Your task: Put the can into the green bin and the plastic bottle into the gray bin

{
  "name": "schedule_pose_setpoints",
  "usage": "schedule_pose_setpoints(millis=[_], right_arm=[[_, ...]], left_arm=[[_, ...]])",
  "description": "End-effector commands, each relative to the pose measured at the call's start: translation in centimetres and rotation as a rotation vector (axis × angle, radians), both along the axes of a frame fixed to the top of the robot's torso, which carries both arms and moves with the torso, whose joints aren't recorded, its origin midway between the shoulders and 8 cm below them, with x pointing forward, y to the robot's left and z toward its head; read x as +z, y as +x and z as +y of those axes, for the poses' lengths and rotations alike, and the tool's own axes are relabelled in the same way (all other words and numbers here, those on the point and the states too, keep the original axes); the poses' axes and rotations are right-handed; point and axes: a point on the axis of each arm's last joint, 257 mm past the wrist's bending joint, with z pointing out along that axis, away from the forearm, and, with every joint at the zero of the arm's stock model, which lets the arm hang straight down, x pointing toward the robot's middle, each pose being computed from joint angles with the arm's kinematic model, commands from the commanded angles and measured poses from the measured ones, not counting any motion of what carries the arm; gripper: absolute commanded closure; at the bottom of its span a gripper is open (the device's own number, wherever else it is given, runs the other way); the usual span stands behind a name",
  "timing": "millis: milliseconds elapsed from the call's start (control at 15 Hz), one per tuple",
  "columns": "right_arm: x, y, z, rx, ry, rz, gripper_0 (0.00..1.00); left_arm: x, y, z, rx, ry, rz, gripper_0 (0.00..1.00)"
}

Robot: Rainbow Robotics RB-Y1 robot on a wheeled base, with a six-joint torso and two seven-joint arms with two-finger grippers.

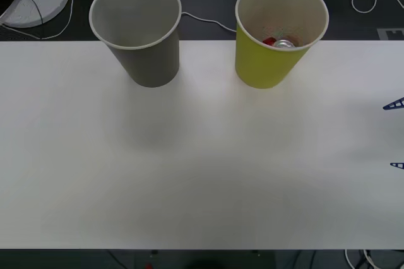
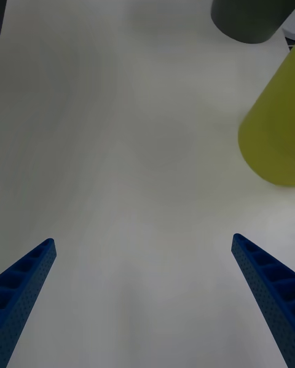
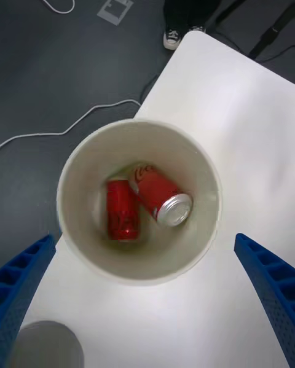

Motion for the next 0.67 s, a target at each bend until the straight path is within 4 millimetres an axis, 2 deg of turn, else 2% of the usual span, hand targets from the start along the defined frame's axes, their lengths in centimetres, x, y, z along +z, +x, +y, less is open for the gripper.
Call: schedule_pose_setpoints(millis=[67, 200, 333, 400, 533, 667], right_arm=[[0.0, 0.0, 0.0, 0.0, 0.0, 0.0, 0.0], [0.0, 0.0, 0.0, 0.0, 0.0, 0.0, 0.0], [0.0, 0.0, 0.0, 0.0, 0.0, 0.0, 0.0], [0.0, 0.0, 0.0, 0.0, 0.0, 0.0, 0.0], [0.0, 0.0, 0.0, 0.0, 0.0, 0.0, 0.0], [0.0, 0.0, 0.0, 0.0, 0.0, 0.0, 0.0]], left_arm=[[0.4, 1.3, 6.2, 0.032, -0.001, 0.026, 0.0], [-0.2, 2.1, 10.6, 0.032, -0.013, 0.036, 0.0], [-0.6, 2.0, 14.1, 0.01, -0.002, 0.027, 0.0], [-0.8, 1.4, 16.2, -0.014, 0.019, 0.015, 0.0], [-1.4, -0.2, 18.8, -0.049, 0.053, 0.001, 0.0], [-2.5, -3.1, 21.4, -0.109, 0.104, -0.027, 0.0]])
